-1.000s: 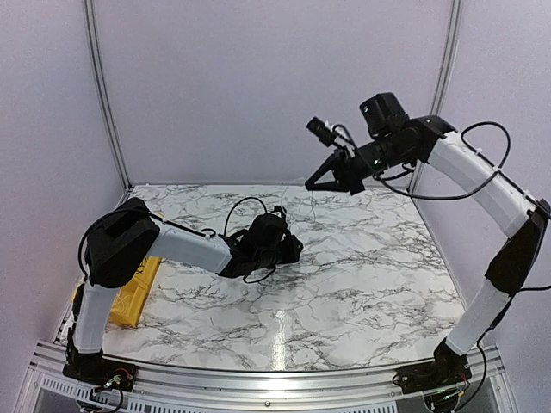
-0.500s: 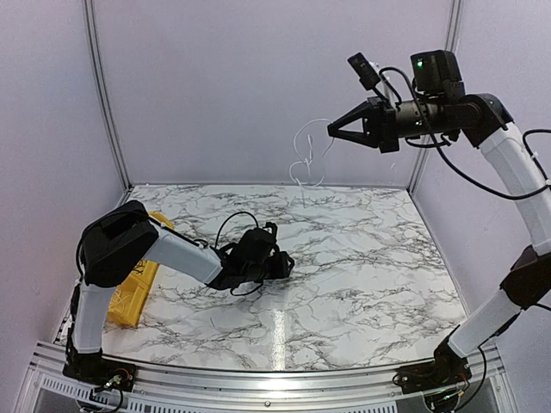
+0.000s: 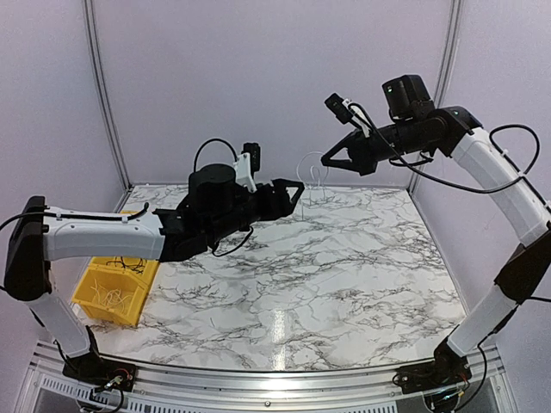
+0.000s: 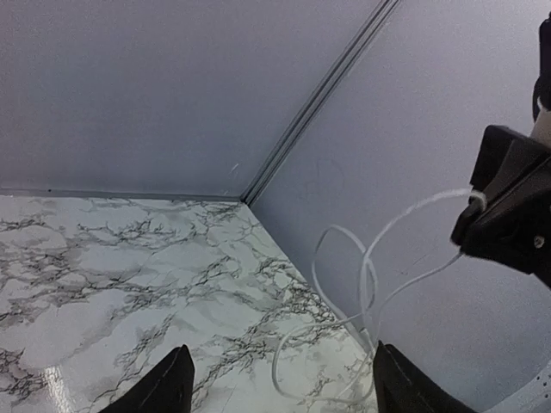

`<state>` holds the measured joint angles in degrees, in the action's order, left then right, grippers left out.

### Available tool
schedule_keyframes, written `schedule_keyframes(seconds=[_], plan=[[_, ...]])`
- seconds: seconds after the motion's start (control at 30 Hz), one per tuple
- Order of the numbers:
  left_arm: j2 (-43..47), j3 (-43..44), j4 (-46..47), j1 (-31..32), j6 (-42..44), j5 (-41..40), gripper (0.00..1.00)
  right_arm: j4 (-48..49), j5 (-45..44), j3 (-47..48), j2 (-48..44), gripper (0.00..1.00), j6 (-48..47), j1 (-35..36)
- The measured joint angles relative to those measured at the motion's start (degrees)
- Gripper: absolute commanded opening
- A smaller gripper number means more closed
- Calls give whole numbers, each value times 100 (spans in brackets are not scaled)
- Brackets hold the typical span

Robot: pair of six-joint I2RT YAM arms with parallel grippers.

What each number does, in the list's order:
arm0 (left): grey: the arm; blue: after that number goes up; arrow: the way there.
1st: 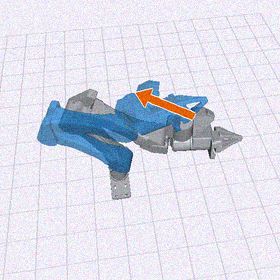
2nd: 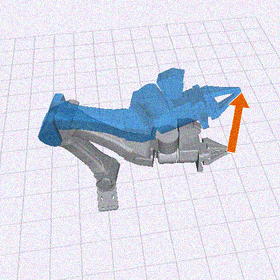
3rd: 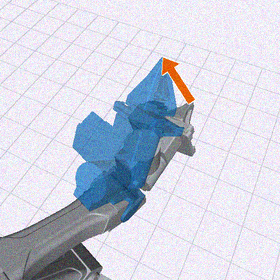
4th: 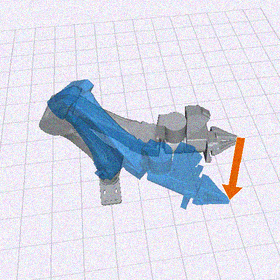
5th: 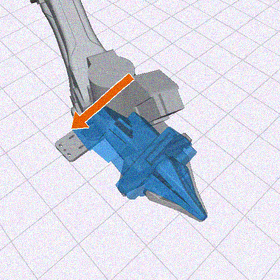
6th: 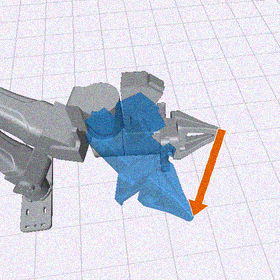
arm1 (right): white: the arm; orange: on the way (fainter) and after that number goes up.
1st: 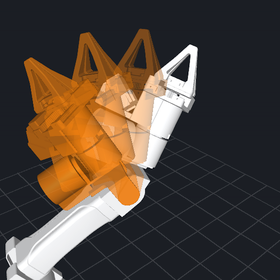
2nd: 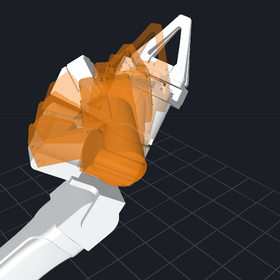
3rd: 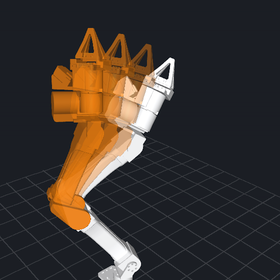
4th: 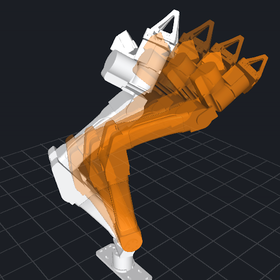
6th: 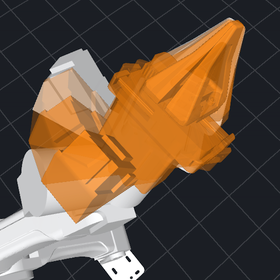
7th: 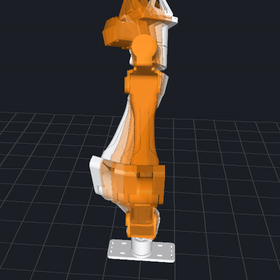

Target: Untangle the cables

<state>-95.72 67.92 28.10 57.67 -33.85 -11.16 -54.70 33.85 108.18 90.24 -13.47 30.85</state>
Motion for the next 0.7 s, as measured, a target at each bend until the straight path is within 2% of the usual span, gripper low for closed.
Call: schedule_keyframes(seconds=[0.1, 0.23, 0.33, 0.47, 0.57, 0.7], plan=[[-98, 437, 11, 4, 90, 20, 74, 28, -48, 0, 52, 0, 2, 0], [-385, 879, 20, -4, 33, -188, 67, 48, -55, 0, 155, 0, 11, 0], [-756, 1231, -26, -42, -114, -352, 61, 66, 11, 0, 179, 0, 31, 0], [-1318, 1803, -345, -107, -365, -590, 47, 68, 374, 52, 177, 0, 122, 0], [-1449, 1722, -520, -205, -765, -723, 39, 57, 734, 295, 177, 0, 267, 0], [-1552, 1292, -601, -496, -1215, -730, 38, 98, 1110, 857, 155, 0, 501, 0]])
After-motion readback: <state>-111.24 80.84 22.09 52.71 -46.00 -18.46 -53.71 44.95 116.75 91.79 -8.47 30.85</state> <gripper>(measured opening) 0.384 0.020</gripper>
